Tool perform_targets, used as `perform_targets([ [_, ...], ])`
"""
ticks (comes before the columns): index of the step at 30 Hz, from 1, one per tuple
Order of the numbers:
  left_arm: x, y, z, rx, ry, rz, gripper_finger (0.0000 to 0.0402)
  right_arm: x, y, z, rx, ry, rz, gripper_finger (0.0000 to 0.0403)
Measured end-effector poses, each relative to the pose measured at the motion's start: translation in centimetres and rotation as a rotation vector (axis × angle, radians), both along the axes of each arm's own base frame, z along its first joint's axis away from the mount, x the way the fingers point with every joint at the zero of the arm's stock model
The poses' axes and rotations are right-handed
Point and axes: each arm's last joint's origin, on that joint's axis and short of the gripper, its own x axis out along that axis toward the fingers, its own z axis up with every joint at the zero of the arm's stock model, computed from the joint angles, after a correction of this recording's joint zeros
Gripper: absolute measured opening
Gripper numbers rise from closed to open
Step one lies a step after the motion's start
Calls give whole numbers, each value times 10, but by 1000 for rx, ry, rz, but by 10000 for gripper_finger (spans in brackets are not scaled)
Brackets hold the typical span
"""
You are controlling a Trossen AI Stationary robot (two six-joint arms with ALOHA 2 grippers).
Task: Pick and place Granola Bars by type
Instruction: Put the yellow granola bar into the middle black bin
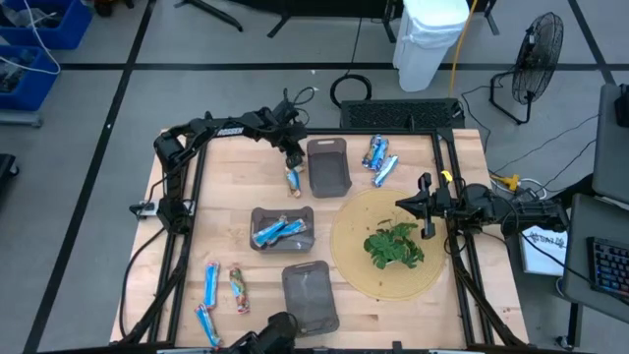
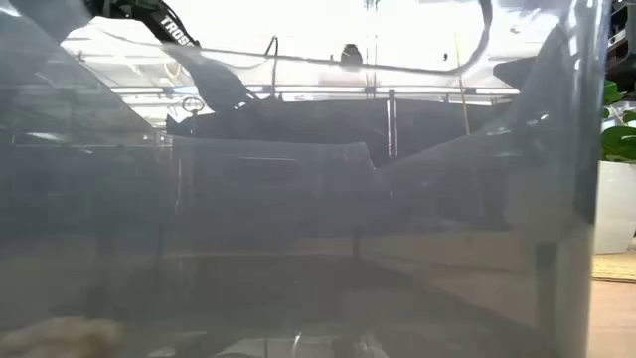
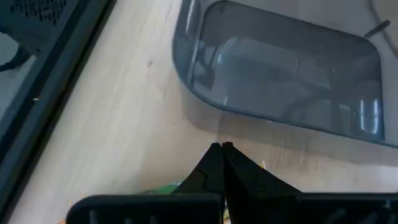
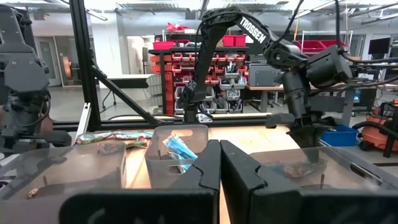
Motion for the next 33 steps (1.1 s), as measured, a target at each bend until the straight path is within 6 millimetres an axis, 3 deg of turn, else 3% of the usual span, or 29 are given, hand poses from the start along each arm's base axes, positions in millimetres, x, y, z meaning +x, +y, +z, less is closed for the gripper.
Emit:
perform_targets([
  [7, -20, -15, 1, 27, -55, 3, 0, 0, 0, 0, 0, 0, -1, 0],
  [13, -50, -19, 19, 116, -352, 50, 0, 0, 0, 0, 0, 0, 0, 0],
  [16, -64, -15, 11, 73, -432, 116, 0, 0, 0, 0, 0, 1, 0, 0],
  [21, -69, -16, -10, -43, -320, 142, 0, 0, 0, 0, 0, 1, 0, 0],
  [33, -60, -20, -6, -46, -165, 138, 0, 0, 0, 0, 0, 0, -1, 0],
])
